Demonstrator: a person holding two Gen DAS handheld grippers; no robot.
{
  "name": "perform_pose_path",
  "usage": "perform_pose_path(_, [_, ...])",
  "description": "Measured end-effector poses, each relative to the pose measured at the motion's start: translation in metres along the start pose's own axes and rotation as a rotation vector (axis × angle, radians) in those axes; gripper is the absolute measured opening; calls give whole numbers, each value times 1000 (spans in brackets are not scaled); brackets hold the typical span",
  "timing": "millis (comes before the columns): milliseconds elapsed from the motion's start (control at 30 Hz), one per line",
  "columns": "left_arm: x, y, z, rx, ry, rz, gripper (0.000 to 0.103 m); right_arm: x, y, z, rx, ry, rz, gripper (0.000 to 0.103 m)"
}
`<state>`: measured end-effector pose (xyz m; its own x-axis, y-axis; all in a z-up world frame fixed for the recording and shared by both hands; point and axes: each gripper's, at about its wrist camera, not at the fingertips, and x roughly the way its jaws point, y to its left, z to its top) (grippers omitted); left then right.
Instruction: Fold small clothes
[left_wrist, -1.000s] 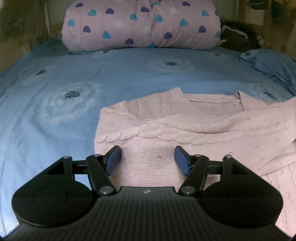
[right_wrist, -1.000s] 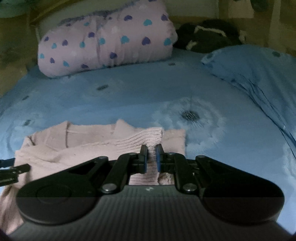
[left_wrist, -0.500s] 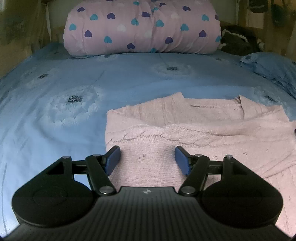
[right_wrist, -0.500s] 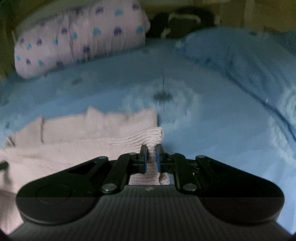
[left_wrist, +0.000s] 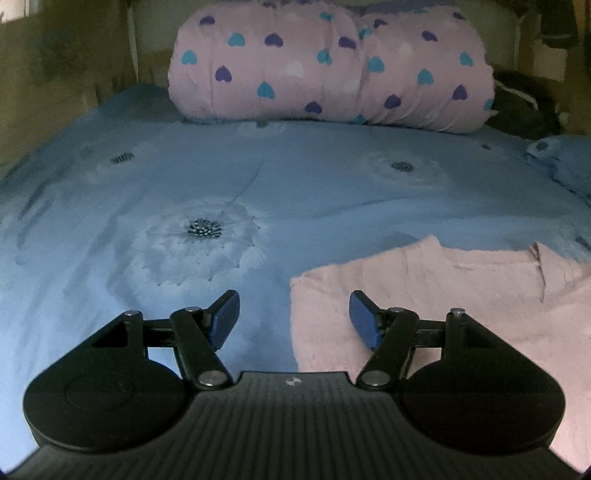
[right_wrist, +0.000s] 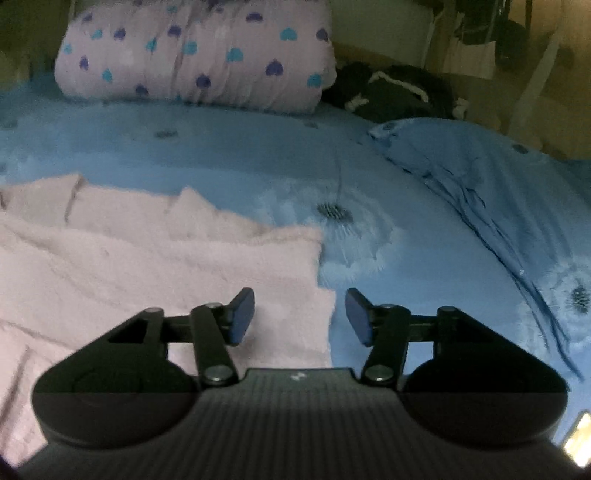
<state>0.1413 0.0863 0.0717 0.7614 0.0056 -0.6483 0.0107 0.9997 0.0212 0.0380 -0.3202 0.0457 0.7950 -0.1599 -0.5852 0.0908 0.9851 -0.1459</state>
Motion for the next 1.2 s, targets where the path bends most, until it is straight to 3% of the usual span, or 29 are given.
perform_pose_path(167, [39,-1,5,-90,116,-97,71,4,-8,8,60,-60,52,57])
perform_pose_path(233, [48,-7,-3,-108,146,-124,66,8,-11,12,82,-79,75,57])
perform_pose_path(300, [46,-20,-10,-42,103,-67,22,15,-12,15,100,-82,94,57])
perform_pose_path(367, [39,-34,-16,56,24,-10,18,23,-10,16,109,-69,109,57])
perform_pose_path(467, [39,-47,-21,162,-69,115,18,28,-3,12,82,-55,124,57])
perform_pose_path(633, [64,-53,-31,208,-70,197,20,33,12,3,-9,-31,84,57])
perform_pose_path(700, [65,-56,-31,227,-72,213,20,43,15,-5,-20,1,62,64])
perform_pose_path(833, [56,-48,-27,204,-60,172,27,46,-1,-5,97,22,93,67])
perform_pose_path(900, [45,-42,-23,187,-54,147,44,41,-12,-4,168,38,113,67])
perform_pose_path(967, [29,-37,-21,177,-58,136,52,33,-19,-2,196,27,120,67])
perform_pose_path(1100, [-5,-33,-20,168,-66,81,54,9,-39,1,256,-17,122,67])
perform_pose_path(1200, [-23,-30,-26,144,-39,32,54,-1,-47,1,321,17,177,67])
